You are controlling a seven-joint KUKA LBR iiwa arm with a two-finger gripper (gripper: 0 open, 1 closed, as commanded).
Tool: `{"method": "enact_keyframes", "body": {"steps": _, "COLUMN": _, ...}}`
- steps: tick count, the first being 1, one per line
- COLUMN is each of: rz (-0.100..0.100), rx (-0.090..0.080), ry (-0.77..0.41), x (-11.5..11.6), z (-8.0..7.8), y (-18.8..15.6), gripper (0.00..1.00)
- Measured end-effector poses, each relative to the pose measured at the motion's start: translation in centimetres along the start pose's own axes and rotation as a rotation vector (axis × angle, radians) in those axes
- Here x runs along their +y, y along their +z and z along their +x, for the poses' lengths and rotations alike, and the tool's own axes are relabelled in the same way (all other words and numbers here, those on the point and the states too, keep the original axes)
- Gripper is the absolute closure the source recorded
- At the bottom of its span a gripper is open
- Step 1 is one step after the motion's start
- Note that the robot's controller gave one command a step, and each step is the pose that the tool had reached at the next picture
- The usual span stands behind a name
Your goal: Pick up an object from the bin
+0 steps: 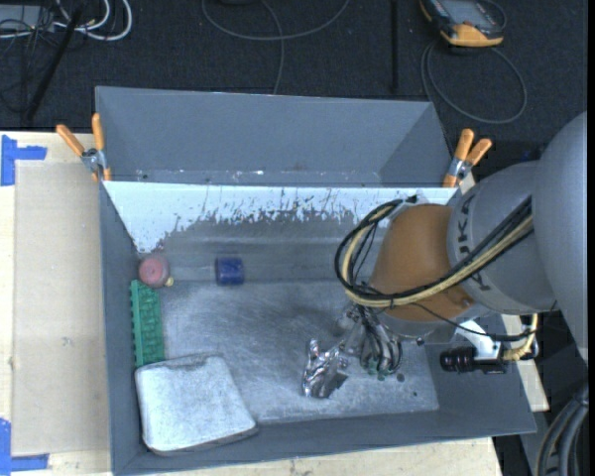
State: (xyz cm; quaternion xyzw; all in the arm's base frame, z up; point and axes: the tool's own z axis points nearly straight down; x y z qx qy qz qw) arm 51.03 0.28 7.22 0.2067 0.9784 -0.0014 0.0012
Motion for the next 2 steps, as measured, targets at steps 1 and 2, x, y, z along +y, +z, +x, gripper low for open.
{"method": "enact_keyframes", "body": {"steps": 1, "rz": -0.005, "rx": -0.002, "ry": 0.001, "x": 0.2, "z": -0.1, "y": -0.1, "gripper": 1.0}}
{"method": "enact_keyframes", "body": {"steps": 2, "rz": -0.006, "rx": -0.003, "ry": -0.015, "x": 1.6, "z": -0.4, "y": -13.5, "gripper": 1.0}}
